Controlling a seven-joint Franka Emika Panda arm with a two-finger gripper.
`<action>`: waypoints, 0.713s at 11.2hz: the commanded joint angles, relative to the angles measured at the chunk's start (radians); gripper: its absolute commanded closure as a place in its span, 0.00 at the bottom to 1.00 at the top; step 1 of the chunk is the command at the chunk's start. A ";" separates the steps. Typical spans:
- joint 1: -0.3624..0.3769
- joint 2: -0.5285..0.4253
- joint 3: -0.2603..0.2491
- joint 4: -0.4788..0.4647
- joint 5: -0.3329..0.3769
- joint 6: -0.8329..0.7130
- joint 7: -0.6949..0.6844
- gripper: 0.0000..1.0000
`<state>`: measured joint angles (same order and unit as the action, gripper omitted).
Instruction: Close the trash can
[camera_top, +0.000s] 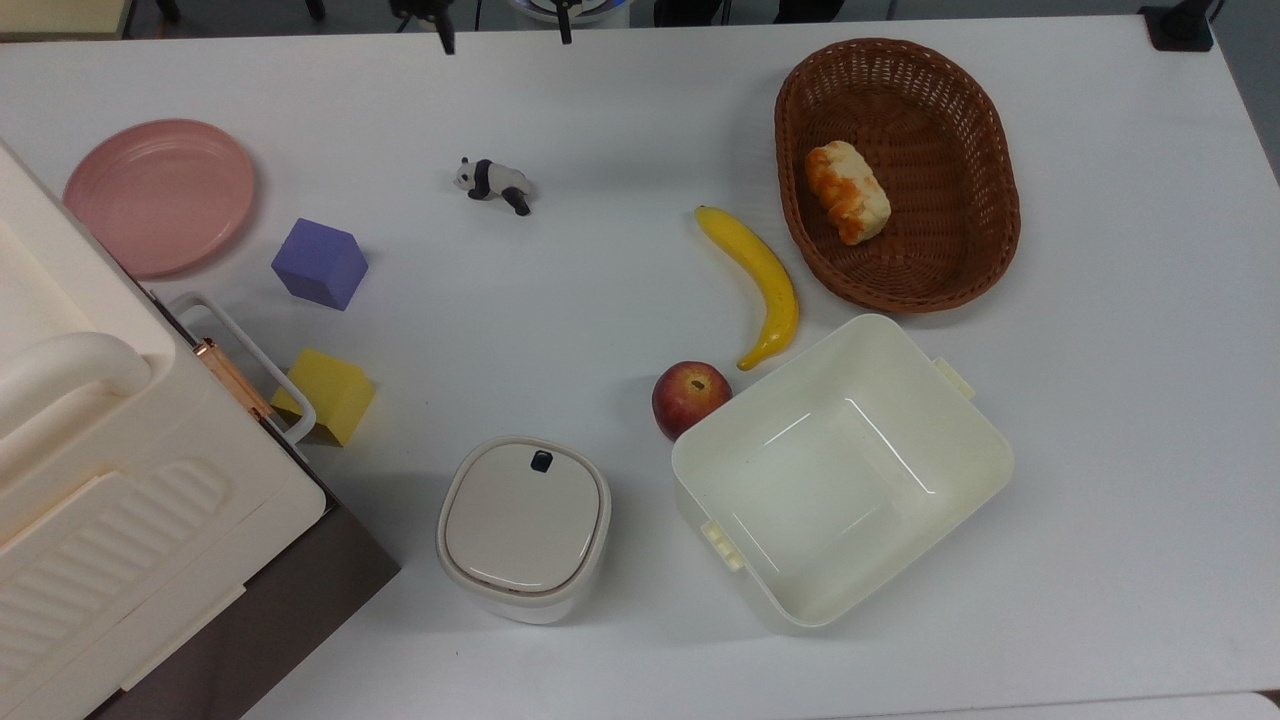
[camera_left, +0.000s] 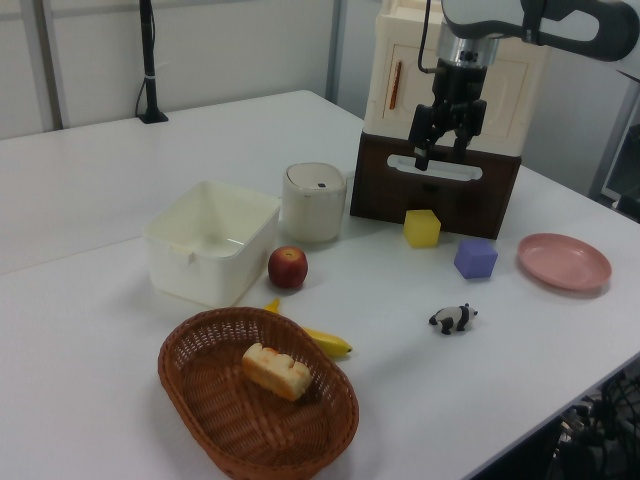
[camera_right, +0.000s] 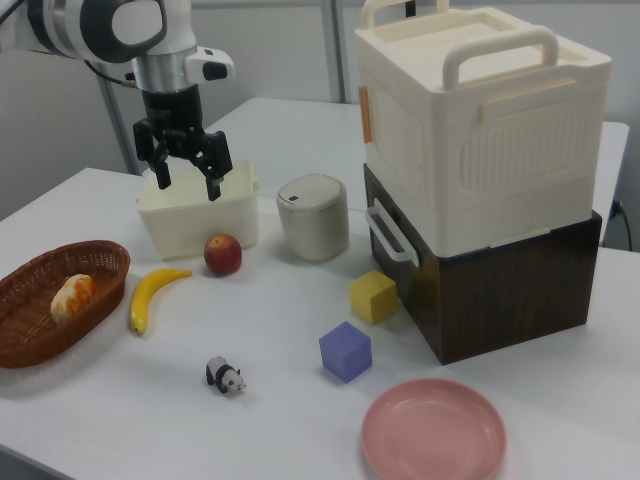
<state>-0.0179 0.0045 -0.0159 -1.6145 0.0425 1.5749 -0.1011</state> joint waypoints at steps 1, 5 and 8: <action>0.012 -0.021 -0.004 -0.028 -0.088 -0.001 0.066 0.00; 0.007 -0.028 -0.016 -0.027 -0.089 0.072 0.055 0.00; 0.009 -0.020 -0.013 -0.027 -0.064 0.091 0.063 0.00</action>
<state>-0.0216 0.0018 -0.0197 -1.6142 -0.0354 1.6327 -0.0559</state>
